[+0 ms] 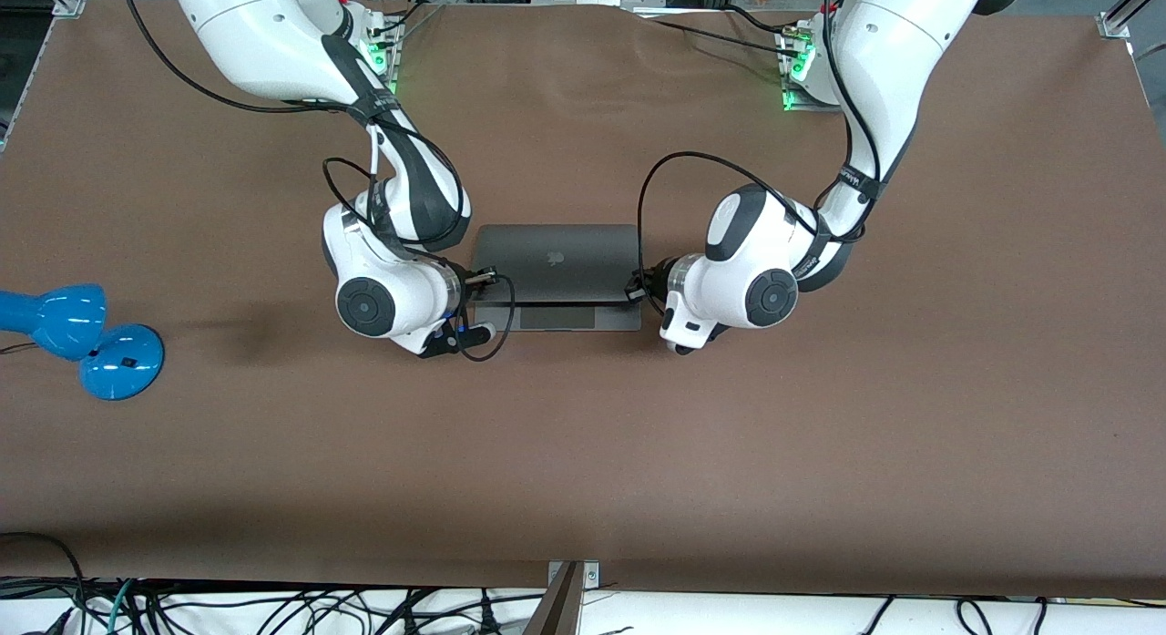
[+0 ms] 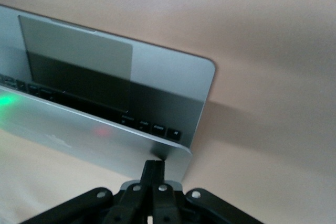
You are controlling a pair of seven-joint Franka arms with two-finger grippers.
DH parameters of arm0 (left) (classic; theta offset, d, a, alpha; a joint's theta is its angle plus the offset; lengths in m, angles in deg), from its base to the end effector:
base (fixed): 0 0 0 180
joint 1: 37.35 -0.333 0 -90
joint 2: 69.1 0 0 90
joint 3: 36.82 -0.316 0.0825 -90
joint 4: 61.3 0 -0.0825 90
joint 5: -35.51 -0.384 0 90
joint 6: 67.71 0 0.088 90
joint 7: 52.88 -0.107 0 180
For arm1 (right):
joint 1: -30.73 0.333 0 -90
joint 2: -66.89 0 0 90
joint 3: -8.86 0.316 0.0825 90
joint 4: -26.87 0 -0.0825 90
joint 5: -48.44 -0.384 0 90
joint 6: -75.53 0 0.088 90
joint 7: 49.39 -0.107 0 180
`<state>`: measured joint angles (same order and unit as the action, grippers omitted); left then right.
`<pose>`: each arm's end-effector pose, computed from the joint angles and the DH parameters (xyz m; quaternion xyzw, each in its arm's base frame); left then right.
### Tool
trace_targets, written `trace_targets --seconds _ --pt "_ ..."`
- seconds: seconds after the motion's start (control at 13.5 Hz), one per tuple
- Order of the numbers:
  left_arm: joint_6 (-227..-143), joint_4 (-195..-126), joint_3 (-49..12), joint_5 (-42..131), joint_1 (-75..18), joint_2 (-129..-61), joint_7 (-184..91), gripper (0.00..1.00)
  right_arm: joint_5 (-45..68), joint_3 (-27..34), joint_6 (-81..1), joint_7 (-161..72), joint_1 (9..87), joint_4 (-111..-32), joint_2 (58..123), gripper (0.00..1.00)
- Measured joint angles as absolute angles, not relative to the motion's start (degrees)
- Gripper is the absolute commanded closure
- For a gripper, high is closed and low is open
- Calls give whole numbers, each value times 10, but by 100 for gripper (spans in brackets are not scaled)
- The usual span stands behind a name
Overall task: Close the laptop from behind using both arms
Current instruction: 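Push the laptop screen down toward the keyboard with both grippers, then press the closed lid flat with both grippers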
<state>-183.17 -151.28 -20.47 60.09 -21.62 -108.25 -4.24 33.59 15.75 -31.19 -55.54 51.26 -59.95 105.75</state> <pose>0.5771 -0.3600 0.2465 0.9189 0.2663 -0.2573 0.1363 0.5937 0.3176 0.2468 -0.9676 -0.1170 0.1995 0.1017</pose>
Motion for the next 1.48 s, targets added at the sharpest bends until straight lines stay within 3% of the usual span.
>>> trace_targets --seconds 1.48 --pt "-1917 -1501 -209 570 -205 -1155 -45 100 341 157 -415 -528 512 -596 1121 100"
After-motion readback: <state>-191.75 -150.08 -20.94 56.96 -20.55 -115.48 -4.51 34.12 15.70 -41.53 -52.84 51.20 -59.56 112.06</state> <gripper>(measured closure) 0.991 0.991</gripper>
